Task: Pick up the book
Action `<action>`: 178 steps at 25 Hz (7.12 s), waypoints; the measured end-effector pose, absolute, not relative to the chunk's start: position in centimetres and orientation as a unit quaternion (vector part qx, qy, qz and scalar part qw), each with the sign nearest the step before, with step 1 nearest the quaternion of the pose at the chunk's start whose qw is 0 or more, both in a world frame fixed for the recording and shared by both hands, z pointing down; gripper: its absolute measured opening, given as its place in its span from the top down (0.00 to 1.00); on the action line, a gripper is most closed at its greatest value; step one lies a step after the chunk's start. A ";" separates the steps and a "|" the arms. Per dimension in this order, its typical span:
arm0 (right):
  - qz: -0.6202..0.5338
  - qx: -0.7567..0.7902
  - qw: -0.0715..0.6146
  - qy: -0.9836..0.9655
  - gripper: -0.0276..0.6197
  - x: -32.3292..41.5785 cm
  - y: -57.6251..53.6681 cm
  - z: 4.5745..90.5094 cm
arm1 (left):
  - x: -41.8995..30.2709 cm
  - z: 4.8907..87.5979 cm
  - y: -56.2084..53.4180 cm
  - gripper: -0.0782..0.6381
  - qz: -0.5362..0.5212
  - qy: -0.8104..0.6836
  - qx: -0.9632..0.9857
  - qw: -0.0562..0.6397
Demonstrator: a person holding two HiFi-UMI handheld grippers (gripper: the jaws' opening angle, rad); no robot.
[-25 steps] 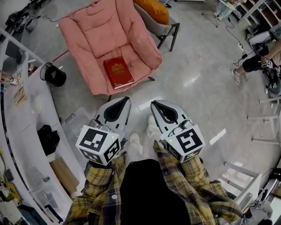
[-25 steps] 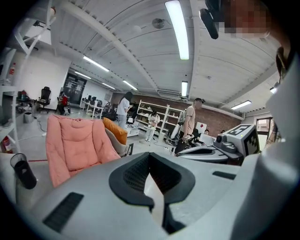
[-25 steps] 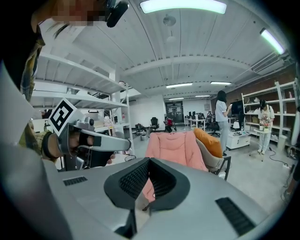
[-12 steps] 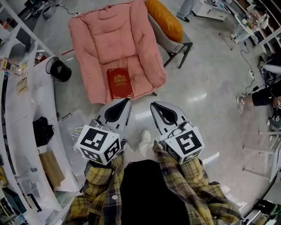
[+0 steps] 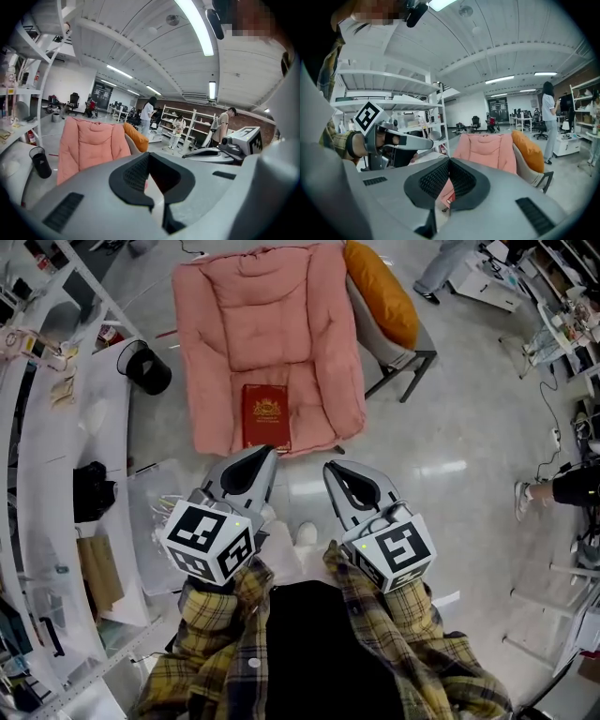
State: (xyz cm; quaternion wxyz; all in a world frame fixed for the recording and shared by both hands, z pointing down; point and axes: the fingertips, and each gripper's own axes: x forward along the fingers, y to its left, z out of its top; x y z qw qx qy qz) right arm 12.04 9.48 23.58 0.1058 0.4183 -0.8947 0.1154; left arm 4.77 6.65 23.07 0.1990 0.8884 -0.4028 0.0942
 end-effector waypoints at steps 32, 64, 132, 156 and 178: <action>0.147 0.442 0.134 -0.875 0.93 3.1 -11.4 26.7 | -5.6 29.2 -13.5 0.89 0.155 -0.383 0.878 0.240; 0.245 0.367 0.186 -0.878 0.93 2.7 -17.9 42.0 | -5.8 53.5 -17.2 0.66 0.233 -0.402 0.785 0.410; 0.357 0.333 0.205 -0.848 0.93 3.6 -13.8 55.4 | -2.2 76.6 -14.2 0.42 0.264 -0.270 0.716 0.588; 0.353 0.351 0.207 -0.842 0.93 5.7 -14.3 54.2 | 0.3 74.6 -16.0 0.54 0.224 -0.296 0.692 0.619; 0.292 0.366 0.202 -0.860 0.93 6.3 -15.5 42.9 | -1.6 56.5 -19.6 0.55 0.068 -0.339 0.715 0.608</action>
